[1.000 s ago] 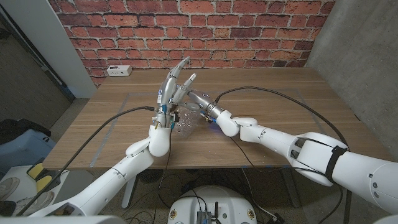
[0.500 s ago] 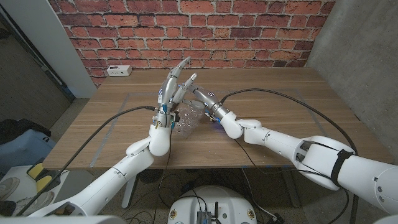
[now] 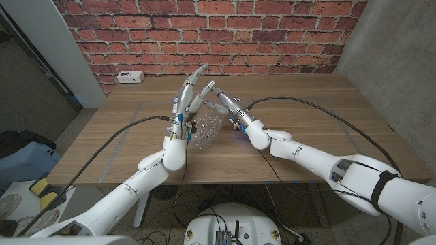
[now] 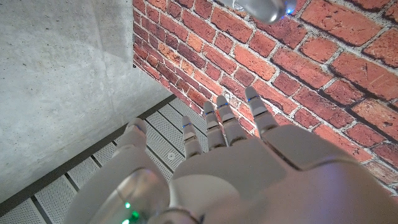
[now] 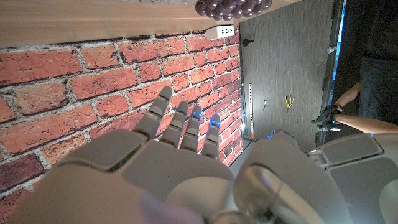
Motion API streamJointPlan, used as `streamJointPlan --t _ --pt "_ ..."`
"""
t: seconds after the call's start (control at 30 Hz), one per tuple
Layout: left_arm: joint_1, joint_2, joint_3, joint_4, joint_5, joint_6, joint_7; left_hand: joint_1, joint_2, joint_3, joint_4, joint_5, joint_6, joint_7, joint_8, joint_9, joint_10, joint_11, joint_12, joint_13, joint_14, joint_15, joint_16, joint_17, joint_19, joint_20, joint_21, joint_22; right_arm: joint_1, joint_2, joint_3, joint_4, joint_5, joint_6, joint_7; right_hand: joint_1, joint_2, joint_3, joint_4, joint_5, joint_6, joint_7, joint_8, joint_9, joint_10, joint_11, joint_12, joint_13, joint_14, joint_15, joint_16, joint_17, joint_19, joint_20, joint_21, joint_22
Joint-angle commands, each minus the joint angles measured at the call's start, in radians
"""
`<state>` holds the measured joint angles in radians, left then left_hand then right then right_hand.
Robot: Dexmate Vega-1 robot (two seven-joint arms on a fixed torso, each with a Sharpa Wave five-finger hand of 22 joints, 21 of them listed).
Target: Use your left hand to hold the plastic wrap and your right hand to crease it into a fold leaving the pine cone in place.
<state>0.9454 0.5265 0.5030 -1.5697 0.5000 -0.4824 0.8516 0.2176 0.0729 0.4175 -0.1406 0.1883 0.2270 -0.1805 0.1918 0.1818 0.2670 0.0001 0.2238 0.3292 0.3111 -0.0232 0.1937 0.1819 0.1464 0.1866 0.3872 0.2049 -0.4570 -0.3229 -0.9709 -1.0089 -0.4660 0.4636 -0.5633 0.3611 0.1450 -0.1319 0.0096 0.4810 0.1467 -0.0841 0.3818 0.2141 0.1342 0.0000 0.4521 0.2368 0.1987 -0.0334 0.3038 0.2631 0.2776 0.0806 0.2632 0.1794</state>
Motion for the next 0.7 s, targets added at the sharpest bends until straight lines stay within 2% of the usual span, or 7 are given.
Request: streamJointPlan --t 0.03,0.17,0.57,0.67,0.7 --pt "0.0 0.006 -0.015 0.024 -0.136 -0.058 -0.107 0.003 0.0 0.007 -0.001 -0.003 0.018 0.006 0.009 0.0 0.007 0.007 -0.005 -0.002 -0.009 0.0 0.0 0.003 -0.002 -0.013 -0.001 0.002 -0.073 -0.052 0.085 -0.147 0.071 -0.063 0.086 0.016 0.004 0.011 -0.003 0.0 0.017 0.002 0.007 -0.001 0.007 -0.003 0.002 -0.003 0.022 -0.008 0.009 0.005 0.017 0.005 0.009 0.002" --pt "0.002 0.016 -0.023 0.019 -0.216 -0.064 -0.198 0.003 0.0 0.008 -0.001 -0.003 0.006 0.0 0.002 0.0 0.0 0.005 -0.009 -0.006 -0.022 0.003 -0.005 0.002 -0.003 -0.012 -0.002 0.002 -0.097 -0.065 0.112 -0.185 0.082 -0.085 0.093 0.018 0.005 0.013 -0.004 0.0 0.018 0.001 0.006 -0.002 0.005 -0.003 0.0 -0.004 0.022 -0.008 0.009 0.005 0.019 0.006 0.009 0.002" --pt "0.005 0.016 -0.051 0.023 -0.302 -0.046 -0.313 -0.001 -0.001 0.009 0.001 -0.004 -0.014 -0.001 -0.007 -0.001 -0.023 0.007 -0.018 -0.015 -0.045 0.009 -0.009 0.002 -0.01 -0.01 -0.006 0.002 -0.167 -0.097 0.185 -0.274 0.144 -0.14 0.124 0.027 0.009 0.02 -0.008 -0.002 0.018 0.001 0.001 -0.006 0.006 0.003 -0.005 -0.007 0.024 -0.007 0.008 0.005 0.022 0.006 0.006 0.002" --pt "0.005 0.02 -0.053 0.028 -0.352 -0.057 -0.36 -0.002 -0.001 0.009 0.001 -0.004 -0.014 0.0 -0.007 -0.001 -0.023 0.008 -0.018 -0.016 -0.048 0.009 -0.01 0.002 -0.01 -0.014 -0.007 0.002 -0.185 -0.102 0.204 -0.298 0.18 -0.149 0.146 0.03 0.009 0.022 -0.008 -0.003 0.019 0.002 0.0 -0.007 0.008 0.004 -0.006 -0.008 0.029 -0.005 0.01 0.005 0.026 0.005 0.007 0.002" --pt "0.005 0.025 -0.054 0.025 -0.367 -0.055 -0.38 -0.002 -0.002 0.01 0.001 -0.004 -0.013 0.001 -0.006 -0.001 -0.029 0.011 -0.02 -0.019 -0.06 0.003 -0.013 0.001 -0.008 -0.023 -0.006 0.002 -0.191 -0.105 0.208 -0.308 0.185 -0.156 0.151 0.032 0.01 0.024 -0.009 -0.004 0.017 0.002 -0.002 -0.008 0.007 0.004 -0.007 -0.009 0.029 -0.005 0.01 0.005 0.028 0.006 0.007 0.002"
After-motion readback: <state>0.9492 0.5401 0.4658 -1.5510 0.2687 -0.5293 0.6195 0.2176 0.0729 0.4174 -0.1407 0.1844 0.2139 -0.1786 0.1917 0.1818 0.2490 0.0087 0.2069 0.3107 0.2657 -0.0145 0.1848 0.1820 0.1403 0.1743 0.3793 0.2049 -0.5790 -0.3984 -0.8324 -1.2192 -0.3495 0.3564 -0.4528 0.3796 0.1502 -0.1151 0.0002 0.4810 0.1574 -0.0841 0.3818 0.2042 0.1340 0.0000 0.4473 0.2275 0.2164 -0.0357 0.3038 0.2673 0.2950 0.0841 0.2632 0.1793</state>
